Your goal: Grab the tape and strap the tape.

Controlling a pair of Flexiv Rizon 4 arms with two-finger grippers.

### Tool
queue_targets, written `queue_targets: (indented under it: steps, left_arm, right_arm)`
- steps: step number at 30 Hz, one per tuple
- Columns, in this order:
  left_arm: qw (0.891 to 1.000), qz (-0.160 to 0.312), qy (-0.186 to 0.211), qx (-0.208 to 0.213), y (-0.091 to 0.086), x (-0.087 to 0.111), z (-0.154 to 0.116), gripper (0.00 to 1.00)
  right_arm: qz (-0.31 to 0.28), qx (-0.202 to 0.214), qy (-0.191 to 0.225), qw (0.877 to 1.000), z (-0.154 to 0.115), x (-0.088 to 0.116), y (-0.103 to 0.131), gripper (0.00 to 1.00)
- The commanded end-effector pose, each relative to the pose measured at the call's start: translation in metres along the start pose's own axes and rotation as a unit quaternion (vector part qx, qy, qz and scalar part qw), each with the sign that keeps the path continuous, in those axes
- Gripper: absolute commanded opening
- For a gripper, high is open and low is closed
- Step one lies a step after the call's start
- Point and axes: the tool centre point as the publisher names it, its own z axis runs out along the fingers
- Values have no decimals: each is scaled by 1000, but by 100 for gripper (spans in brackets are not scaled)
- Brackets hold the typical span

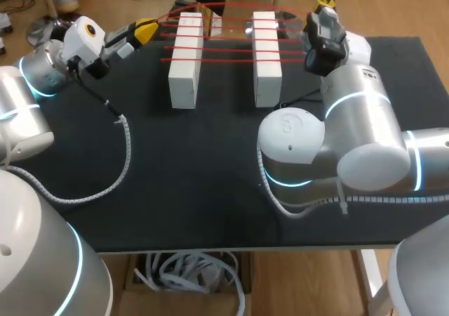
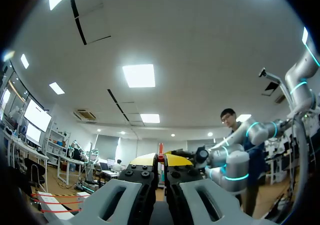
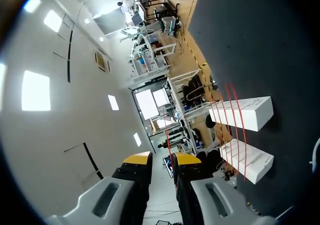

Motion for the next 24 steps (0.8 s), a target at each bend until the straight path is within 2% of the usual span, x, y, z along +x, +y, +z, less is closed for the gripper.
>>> queue_targets:
  steps: [1, 20, 22, 24]
  left_arm:
    - [1000, 0, 0, 0, 0, 0, 0, 0]
    - [1000, 0, 0, 0, 0, 0, 0, 0]
    - [1000, 0, 0, 0, 0, 0, 0, 0]
    - [1000, 0, 0, 0, 0, 0, 0, 0]
  right_arm:
    - [-1, 0, -4, 1000, 0, 3, 0, 18]
    - [-1, 4, -5, 1000, 0, 2, -3, 18]
    - [-2, 5, -5, 1000, 0, 2, -4, 16]
    - [-2, 5, -6, 1000, -1, 2, -4, 0]
